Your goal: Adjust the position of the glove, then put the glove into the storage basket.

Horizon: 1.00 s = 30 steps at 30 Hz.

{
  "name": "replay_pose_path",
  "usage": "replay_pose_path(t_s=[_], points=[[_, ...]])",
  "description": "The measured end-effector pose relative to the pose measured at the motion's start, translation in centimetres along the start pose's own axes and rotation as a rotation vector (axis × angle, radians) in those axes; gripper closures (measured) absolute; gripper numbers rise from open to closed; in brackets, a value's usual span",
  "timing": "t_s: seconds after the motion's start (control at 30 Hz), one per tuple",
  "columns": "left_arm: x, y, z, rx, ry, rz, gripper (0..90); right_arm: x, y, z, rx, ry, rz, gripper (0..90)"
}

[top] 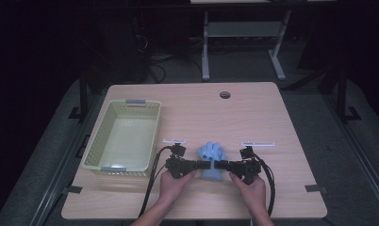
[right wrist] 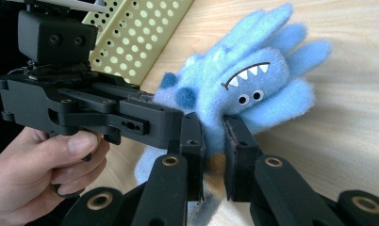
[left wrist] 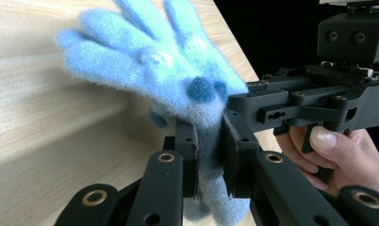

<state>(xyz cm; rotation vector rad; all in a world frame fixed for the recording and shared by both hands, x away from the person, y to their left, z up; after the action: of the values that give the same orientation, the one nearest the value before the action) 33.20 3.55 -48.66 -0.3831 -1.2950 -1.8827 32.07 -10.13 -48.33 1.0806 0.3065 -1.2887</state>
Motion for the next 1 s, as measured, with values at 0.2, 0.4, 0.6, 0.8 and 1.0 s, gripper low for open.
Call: replay_pose_path(t_s=[0.2, 0.4, 0.6, 0.8, 1.0], points=[[0.2, 0.4, 0.3, 0.005, 0.000, -0.008, 78.0, -0.3, 0.4, 0.1, 0.004, -0.001, 0.010, 79.9], [0.5, 0.8, 0.9, 0.009, -0.004, -0.022, 78.0, -0.9, 0.7, 0.2, 0.005, 0.003, 0.020, 79.9], [0.7, 0.9, 1.7, 0.024, 0.000, -0.025, 78.0, -1.7, 0.9, 0.0, -0.002, 0.006, 0.036, 79.9], [0.6, 1.0, 2.4, 0.031, 0.002, -0.027, 78.0, -2.2, 1.2, -0.4, -0.011, 0.009, 0.046, 79.9], [0.6, 1.3, 3.1, 0.037, 0.003, -0.032, 77.9, -2.9, 1.6, -0.8, -0.016, 0.019, 0.056, 79.9]])
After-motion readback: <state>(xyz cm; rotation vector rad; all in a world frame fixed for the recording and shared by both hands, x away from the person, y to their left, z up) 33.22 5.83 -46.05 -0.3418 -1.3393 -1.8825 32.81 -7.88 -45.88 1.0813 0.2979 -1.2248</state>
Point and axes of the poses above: each handheld gripper's, and its own axes: z roughly backward along the jaws, y roughly out of its top, x roughly to its right, the point moved 7 cm from there along -z, roughly forward along the jaws, and after that the axes turned 8 degrees about -z, right-handed, at the moved point
